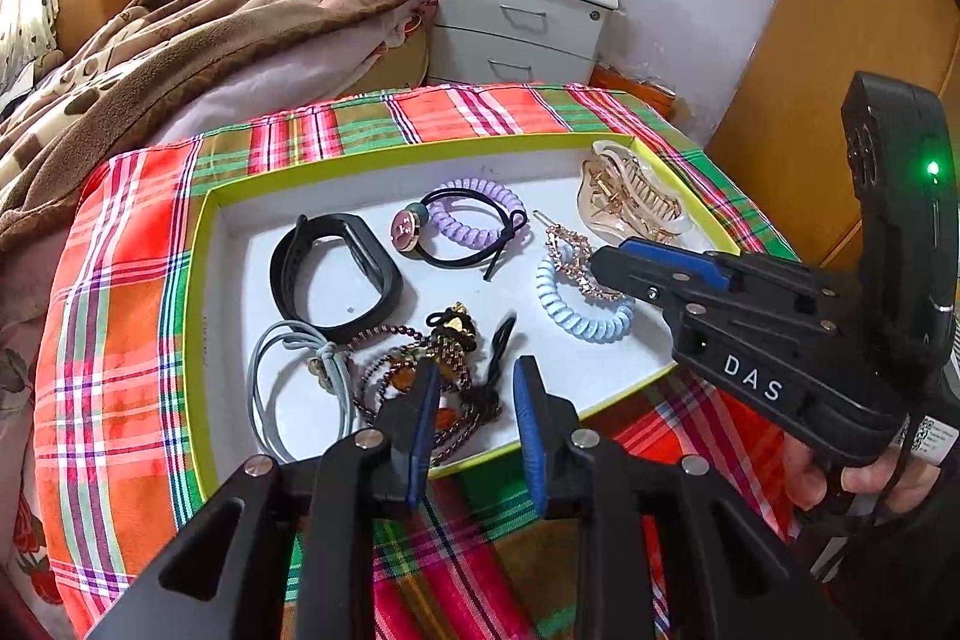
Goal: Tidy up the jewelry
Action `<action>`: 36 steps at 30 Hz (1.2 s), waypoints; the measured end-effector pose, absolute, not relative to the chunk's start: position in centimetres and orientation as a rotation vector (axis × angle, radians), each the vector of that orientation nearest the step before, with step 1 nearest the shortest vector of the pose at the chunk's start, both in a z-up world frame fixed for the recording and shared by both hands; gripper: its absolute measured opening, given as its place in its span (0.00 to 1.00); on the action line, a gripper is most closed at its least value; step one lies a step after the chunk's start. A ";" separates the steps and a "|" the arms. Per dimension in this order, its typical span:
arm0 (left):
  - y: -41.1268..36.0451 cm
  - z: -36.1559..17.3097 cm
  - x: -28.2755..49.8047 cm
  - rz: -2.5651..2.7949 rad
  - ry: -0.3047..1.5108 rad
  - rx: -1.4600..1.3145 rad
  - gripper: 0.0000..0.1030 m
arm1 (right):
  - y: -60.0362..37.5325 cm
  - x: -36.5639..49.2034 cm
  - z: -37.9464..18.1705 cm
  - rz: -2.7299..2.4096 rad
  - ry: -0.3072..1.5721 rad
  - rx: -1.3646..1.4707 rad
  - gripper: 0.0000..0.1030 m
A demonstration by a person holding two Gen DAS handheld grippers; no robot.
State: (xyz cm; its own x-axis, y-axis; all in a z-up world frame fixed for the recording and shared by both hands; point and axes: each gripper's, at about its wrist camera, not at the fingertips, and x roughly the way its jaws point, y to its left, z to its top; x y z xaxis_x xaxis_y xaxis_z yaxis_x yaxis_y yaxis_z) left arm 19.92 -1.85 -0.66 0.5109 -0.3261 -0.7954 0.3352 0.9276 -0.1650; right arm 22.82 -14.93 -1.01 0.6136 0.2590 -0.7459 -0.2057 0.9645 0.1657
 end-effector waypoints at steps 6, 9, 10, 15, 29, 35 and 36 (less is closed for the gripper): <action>-1.9 -0.5 19.9 -0.389 0.955 0.014 0.30 | -14.9 22.5 -0.7 0.261 0.860 0.062 0.19; -1.9 -0.5 19.8 -0.387 0.955 0.012 0.30 | -14.9 22.4 -0.6 0.258 0.856 0.062 0.23; -1.8 -0.4 19.8 -0.387 0.955 0.011 0.31 | -14.9 22.3 -0.5 0.258 0.854 0.062 0.23; -1.7 0.1 19.2 -0.365 0.946 0.016 0.37 | -14.9 21.4 0.2 0.264 0.832 0.069 0.27; -0.4 2.0 14.9 -0.176 0.861 0.020 0.41 | -13.7 15.1 3.2 0.197 0.730 0.013 0.41; -0.2 2.1 13.2 -0.107 0.843 0.011 0.41 | -13.5 13.3 3.5 0.172 0.719 0.024 0.45; -0.2 2.2 13.0 -0.100 0.842 0.012 0.41 | -13.5 13.2 3.5 0.164 0.720 0.022 0.45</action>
